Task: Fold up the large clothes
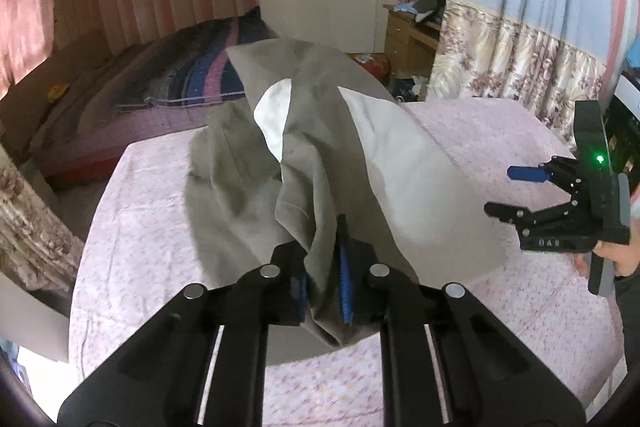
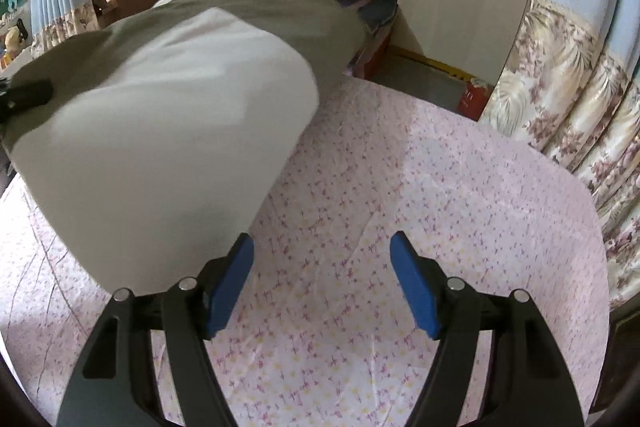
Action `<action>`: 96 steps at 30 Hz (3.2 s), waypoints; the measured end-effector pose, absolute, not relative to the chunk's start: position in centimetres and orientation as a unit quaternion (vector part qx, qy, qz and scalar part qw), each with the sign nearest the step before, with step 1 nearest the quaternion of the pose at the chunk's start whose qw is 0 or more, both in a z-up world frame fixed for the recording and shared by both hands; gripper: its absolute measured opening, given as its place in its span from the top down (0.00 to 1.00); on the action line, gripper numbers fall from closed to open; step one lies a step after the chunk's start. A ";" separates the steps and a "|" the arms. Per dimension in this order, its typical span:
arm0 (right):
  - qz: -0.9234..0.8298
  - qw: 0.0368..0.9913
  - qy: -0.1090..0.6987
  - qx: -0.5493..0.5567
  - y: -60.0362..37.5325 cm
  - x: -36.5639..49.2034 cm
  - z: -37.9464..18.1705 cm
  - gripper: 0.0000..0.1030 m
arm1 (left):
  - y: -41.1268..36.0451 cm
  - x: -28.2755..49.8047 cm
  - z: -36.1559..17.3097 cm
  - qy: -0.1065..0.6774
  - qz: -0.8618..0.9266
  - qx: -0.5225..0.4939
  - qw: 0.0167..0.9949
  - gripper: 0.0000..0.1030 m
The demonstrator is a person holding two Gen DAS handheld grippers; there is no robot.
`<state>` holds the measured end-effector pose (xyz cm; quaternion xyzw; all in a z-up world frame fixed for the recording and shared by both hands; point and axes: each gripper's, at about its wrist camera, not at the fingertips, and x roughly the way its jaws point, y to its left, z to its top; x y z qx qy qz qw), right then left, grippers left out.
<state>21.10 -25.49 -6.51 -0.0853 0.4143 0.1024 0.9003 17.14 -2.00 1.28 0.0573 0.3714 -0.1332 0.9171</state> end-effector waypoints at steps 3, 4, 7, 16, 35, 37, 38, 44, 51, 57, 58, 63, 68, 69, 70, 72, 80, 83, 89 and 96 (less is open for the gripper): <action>0.106 0.900 0.415 -0.080 -25.0 21.5 -6.7 0.31 | 0.3 17.1 -0.8 0.392 -0.111 0.044 0.912 0.89; 0.107 0.900 0.414 -0.080 -24.8 21.5 -6.7 0.31 | 0.7 17.2 -1.8 0.403 -0.108 0.039 0.908 0.89; 0.112 0.903 0.407 -0.074 -24.1 21.6 -6.4 0.31 | 2.0 17.8 -5.1 0.435 -0.111 0.018 0.893 0.89; 0.189 0.900 0.393 -0.025 -21.5 21.1 -3.5 0.37 | 3.4 18.1 -5.8 0.429 -0.131 -0.017 0.894 0.87; 0.199 0.887 0.410 -0.077 -18.1 21.2 -8.9 0.65 | 4.4 19.0 -10.3 0.456 -0.123 -0.017 0.881 0.78; 0.197 0.887 0.410 -0.075 -18.2 21.2 -8.8 0.66 | 3.9 19.3 -10.2 0.457 -0.118 -0.004 0.882 0.77; 0.195 0.888 0.411 -0.074 -18.3 21.2 -8.7 0.66 | 3.7 19.3 -10.0 0.457 -0.114 0.005 0.882 0.77; 0.200 0.896 0.394 -0.052 -19.5 20.4 -6.5 0.64 | 3.3 17.6 -6.5 0.416 -0.036 0.056 0.907 0.09; 0.195 0.910 0.361 -0.050 -21.0 21.0 -3.3 0.63 | 3.7 18.0 -2.5 0.383 -0.050 0.055 0.921 0.06; 0.180 0.910 0.373 -0.024 -22.0 23.9 -3.0 0.63 | 2.0 22.1 -1.2 0.400 -0.082 0.048 0.911 0.19; 0.181 0.908 0.377 -0.010 -22.2 24.0 -3.2 0.63 | 1.9 22.1 -1.4 0.406 -0.084 0.047 0.909 0.21; 0.200 0.905 0.376 0.013 -22.0 21.8 -4.4 0.53 | 2.0 22.1 -3.8 0.424 -0.073 0.056 0.901 0.21; 0.223 0.893 0.391 -0.024 -19.6 19.5 -5.9 0.55 | 3.4 21.6 -7.0 0.444 -0.075 0.047 0.892 0.20; 0.220 0.892 0.393 -0.038 -18.9 19.3 -6.4 0.55 | 3.5 21.6 -7.4 0.444 -0.075 0.046 0.892 0.19; 0.218 0.894 0.389 -0.040 -18.8 19.2 -6.6 0.55 | 3.5 21.8 -7.8 0.445 -0.072 0.051 0.891 0.17; 0.225 0.890 0.396 -0.017 -19.2 19.9 -7.0 0.55 | 3.2 22.1 -8.7 0.444 -0.064 0.064 0.892 0.13; 0.214 0.894 0.393 -0.003 -20.1 20.3 -6.9 0.43 | 3.8 21.6 -8.1 0.437 -0.051 0.043 0.897 0.05; 0.208 0.904 0.374 0.012 -20.4 19.6 -6.0 0.25 | 3.7 20.8 -7.1 0.432 -0.041 0.039 0.900 0.03; 0.193 0.917 0.347 0.037 -21.0 18.5 -4.7 0.18 | 2.7 18.6 -4.7 0.411 -0.048 0.031 0.910 0.03; 0.157 0.922 0.347 0.067 -22.2 18.6 -5.9 0.17 | 2.0 17.3 -4.1 0.401 -0.070 0.017 0.913 0.03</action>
